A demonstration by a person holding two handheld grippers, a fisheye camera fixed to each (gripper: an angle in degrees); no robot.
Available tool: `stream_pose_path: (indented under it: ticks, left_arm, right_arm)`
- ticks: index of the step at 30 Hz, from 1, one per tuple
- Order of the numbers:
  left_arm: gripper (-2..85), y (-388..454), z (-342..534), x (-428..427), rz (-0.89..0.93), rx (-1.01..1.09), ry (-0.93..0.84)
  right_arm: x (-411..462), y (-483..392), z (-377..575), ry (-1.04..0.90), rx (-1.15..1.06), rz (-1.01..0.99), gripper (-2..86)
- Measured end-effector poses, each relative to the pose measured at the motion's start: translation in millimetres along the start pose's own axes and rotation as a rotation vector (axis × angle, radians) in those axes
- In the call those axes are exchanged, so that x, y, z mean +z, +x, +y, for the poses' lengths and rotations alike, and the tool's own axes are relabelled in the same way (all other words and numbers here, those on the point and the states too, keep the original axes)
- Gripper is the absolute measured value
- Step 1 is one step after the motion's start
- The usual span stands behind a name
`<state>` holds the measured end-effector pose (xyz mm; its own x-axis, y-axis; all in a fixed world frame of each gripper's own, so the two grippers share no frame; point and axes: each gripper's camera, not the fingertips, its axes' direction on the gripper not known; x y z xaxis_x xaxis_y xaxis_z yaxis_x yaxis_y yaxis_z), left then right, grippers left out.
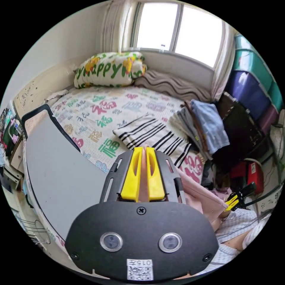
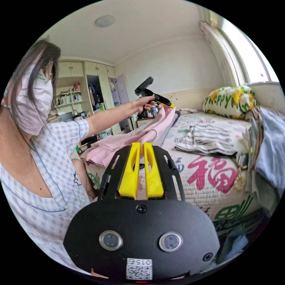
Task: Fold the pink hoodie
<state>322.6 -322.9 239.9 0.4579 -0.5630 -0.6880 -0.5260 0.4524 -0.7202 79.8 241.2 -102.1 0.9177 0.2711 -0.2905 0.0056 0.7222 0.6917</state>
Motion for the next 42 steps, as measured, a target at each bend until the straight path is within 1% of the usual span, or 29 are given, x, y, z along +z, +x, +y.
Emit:
stream_pose_path:
  ticks: [2, 3, 5, 6, 8, 9, 11, 13, 15, 17, 18, 20, 23, 28, 30, 32, 34, 35, 37, 39, 40, 42]
  left_arm:
    - [0.8, -29.5, 30.4, -68.1, 0.070, -0.035, 0.123]
    - [0.8, -39.3, 40.1, -84.9, 0.092, -0.048, 0.154]
    - [0.6, -85.6, 87.7, -148.6, 0.176, -0.124, 0.273]
    - [0.5, -97.9, 101.4, -163.0, 0.192, -0.143, 0.298]
    - [0.3, -149.5, 162.1, -216.4, 0.226, -0.230, 0.394]
    - [0.3, -162.9, 178.4, -228.3, 0.232, -0.256, 0.415]
    - [0.1, -215.8, 245.0, -268.3, 0.252, -0.355, 0.490]
    - [-0.1, -253.6, 294.4, -288.7, 0.260, -0.427, 0.529]
    - [-0.2, -289.5, 342.0, -299.6, 0.272, -0.503, 0.555]
    - [-0.4, -332.7, 398.0, -299.5, 0.272, -0.609, 0.540]
    - [-0.4, -342.6, 410.6, -297.4, 0.276, -0.636, 0.535]
    - [-0.4, -376.0, 451.2, -286.6, 0.345, -0.716, 0.557]
    - [-0.5, -402.6, 473.4, -286.1, 0.425, -0.744, 0.610]
    - [-0.5, -419.0, 477.2, -304.6, 0.421, -0.716, 0.652]
    - [-0.5, -425.8, 483.7, -305.4, 0.400, -0.740, 0.639]
    - [-0.5, -436.8, 494.0, -298.5, 0.382, -0.823, 0.548]
    - [-0.4, -439.9, 496.5, -297.0, 0.348, -0.849, 0.473]
    - [-0.3, -438.6, 496.6, -301.6, 0.331, -0.852, 0.467]
    - [-0.1, -435.4, 494.7, -311.6, 0.297, -0.865, 0.476]
    - [0.5, -433.0, 496.6, -325.9, 0.213, -0.928, 0.491]
    - [1.8, -430.2, 498.2, -336.1, 0.196, -0.942, 0.524]
    - [5.8, -422.4, 495.7, -347.4, 0.242, -0.922, 0.568]
  right_arm:
    - [11.2, -53.3, -26.8, -0.003, -0.137, -0.053, 1.4]
    - [17.3, -67.3, -32.3, -0.005, -0.173, -0.071, 1.4]
    - [53.7, -119.2, -51.0, -0.028, -0.276, -0.181, 1.3]
    - [64.8, -130.5, -54.9, -0.035, -0.289, -0.218, 1.3]
    - [115.6, -171.7, -68.3, -0.071, -0.302, -0.393, 1.2]
    - [129.5, -181.6, -71.0, -0.084, -0.298, -0.441, 1.2]
    - [188.2, -225.1, -76.3, -0.139, -0.296, -0.588, 1.1]
    - [234.8, -263.7, -73.5, -0.203, -0.313, -0.642, 1.1]
    - [280.8, -303.3, -62.7, -0.285, -0.348, -0.647, 1.0]
    - [338.1, -347.4, -38.1, -0.397, -0.383, -0.639, 1.0]
    - [351.5, -355.9, -31.6, -0.427, -0.382, -0.635, 1.0]
    - [396.7, -382.5, -7.9, -0.523, -0.367, -0.634, 1.2]
    - [427.6, -406.7, 7.0, -0.568, -0.349, -0.638, 1.1]
    - [449.9, -445.0, 20.9, -0.567, -0.386, -0.610, 0.9]
    - [464.3, -460.6, 36.0, -0.604, -0.435, -0.572, 0.9]
    - [488.5, -474.1, 59.5, -0.689, -0.485, -0.543, 0.9]
    - [501.5, -476.3, 72.5, -0.728, -0.465, -0.559, 1.0]
    - [505.1, -478.0, 76.4, -0.731, -0.456, -0.572, 1.2]
    - [509.7, -485.3, 81.8, -0.745, -0.483, -0.563, 1.5]
    - [513.5, -492.4, 88.2, -0.738, -0.507, -0.547, 2.1]
    - [515.4, -497.2, 92.2, -0.734, -0.521, -0.535, 2.6]
    - [515.3, -506.5, 97.4, -0.728, -0.563, -0.508, 3.6]
